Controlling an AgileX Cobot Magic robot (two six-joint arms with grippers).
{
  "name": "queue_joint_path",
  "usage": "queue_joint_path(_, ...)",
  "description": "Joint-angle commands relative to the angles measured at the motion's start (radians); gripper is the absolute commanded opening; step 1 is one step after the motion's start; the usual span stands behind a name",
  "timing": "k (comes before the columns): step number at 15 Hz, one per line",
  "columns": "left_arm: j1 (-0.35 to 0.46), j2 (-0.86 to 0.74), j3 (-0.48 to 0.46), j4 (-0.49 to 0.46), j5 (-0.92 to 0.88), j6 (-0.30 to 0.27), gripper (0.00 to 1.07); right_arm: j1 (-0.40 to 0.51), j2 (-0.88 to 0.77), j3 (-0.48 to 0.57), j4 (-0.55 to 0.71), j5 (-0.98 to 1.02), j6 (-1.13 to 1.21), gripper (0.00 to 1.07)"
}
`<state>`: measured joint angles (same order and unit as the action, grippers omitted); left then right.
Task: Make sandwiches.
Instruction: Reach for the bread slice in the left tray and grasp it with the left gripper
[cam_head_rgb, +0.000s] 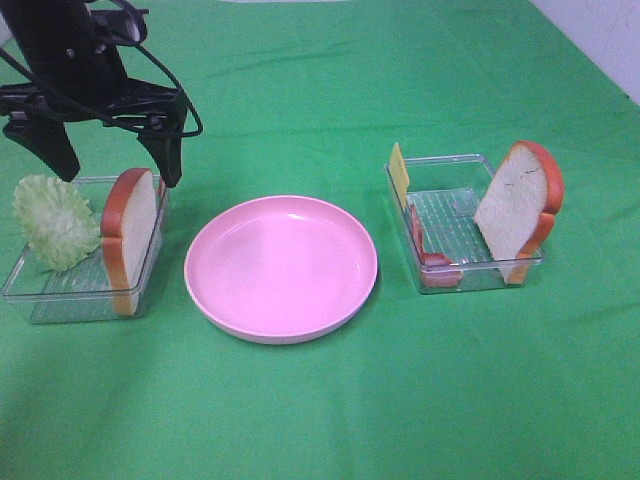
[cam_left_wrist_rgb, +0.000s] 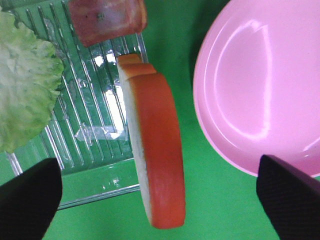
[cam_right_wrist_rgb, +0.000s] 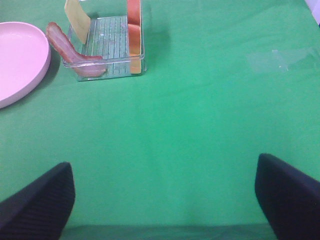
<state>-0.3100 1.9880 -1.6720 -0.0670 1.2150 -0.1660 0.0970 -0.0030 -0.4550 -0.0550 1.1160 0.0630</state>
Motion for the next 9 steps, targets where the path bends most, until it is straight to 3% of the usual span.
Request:
queue_joint_path(1, -0.005, 0.025, -0.004, -0.034, 0.104, -0.007, 1.01, 0.0, -0.026, 0.001, -0.002, -0.013, -0.015, 0.93)
queue_joint_path(9, -0.005, 0.134, -0.005, -0.02, 0.096, 0.019, 1.01, 0.0, -0.026, 0.001, -0.002, -0.013, -0.015, 0.93)
